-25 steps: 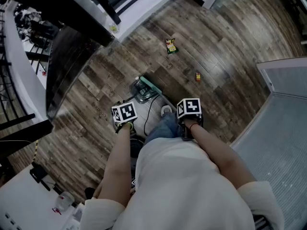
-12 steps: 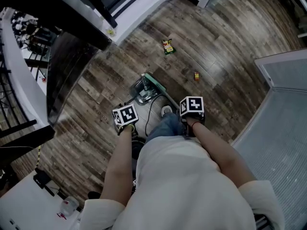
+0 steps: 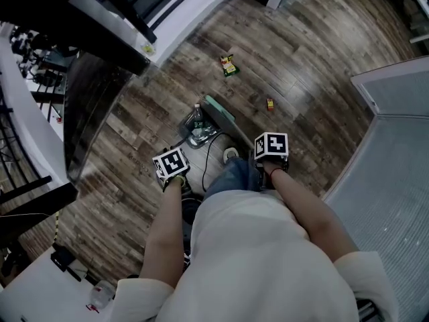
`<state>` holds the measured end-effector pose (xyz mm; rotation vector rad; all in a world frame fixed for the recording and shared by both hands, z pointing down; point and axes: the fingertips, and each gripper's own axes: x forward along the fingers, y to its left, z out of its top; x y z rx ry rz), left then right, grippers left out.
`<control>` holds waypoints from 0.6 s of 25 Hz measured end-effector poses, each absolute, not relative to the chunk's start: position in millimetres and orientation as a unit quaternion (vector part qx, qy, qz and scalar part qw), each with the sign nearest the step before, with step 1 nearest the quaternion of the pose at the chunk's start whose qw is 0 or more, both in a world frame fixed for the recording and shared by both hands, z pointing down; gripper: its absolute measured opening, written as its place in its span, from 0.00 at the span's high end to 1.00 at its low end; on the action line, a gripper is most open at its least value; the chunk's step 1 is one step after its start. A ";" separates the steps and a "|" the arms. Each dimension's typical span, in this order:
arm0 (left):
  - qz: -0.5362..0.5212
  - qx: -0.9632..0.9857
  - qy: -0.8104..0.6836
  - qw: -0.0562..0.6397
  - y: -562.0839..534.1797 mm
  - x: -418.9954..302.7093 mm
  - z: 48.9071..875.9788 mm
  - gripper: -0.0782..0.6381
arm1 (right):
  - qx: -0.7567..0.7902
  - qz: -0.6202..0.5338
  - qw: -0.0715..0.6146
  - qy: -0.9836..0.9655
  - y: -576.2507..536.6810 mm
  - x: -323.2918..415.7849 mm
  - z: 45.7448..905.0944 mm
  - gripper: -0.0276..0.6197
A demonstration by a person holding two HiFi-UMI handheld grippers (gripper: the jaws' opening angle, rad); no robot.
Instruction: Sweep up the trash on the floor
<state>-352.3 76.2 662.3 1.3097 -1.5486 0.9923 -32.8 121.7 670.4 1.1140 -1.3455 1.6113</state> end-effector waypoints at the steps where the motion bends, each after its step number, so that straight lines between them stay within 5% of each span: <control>1: 0.400 0.523 -0.624 0.421 75.6 -354.7 659.7 0.76 | 0.439 0.630 0.368 -0.525 121.2 -29.7 669.3 0.81; 15: 0.391 0.539 -0.617 0.419 70.9 -339.6 651.0 0.76 | 0.474 0.633 0.335 -0.513 115.0 28.1 659.9 0.81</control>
